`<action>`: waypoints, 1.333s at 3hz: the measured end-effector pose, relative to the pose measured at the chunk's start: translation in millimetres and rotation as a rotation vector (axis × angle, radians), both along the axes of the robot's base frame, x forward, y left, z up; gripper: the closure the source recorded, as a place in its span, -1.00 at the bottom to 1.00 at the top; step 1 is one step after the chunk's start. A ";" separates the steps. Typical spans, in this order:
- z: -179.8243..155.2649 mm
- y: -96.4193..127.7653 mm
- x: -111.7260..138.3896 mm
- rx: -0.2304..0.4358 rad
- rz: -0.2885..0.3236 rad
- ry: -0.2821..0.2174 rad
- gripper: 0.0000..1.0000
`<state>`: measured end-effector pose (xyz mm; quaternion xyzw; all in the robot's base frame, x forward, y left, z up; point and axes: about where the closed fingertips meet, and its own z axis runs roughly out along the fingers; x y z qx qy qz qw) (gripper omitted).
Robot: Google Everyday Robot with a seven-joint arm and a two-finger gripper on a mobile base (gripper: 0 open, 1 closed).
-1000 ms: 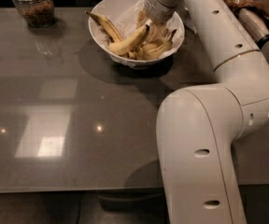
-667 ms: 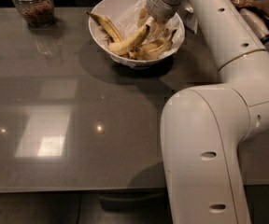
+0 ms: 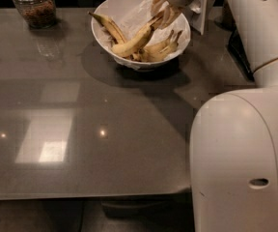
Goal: Pick banana from white bowl
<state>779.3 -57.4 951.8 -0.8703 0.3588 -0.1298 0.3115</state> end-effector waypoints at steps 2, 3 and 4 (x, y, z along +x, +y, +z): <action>53.8 -8.3 -24.7 0.130 -0.030 -0.075 1.00; 72.4 -20.3 -40.0 0.196 -0.057 -0.104 1.00; 78.1 -32.7 -63.7 0.264 -0.066 -0.111 1.00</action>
Offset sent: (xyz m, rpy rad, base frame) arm -0.0541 -0.0203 0.0854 0.2087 -0.1358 -0.0633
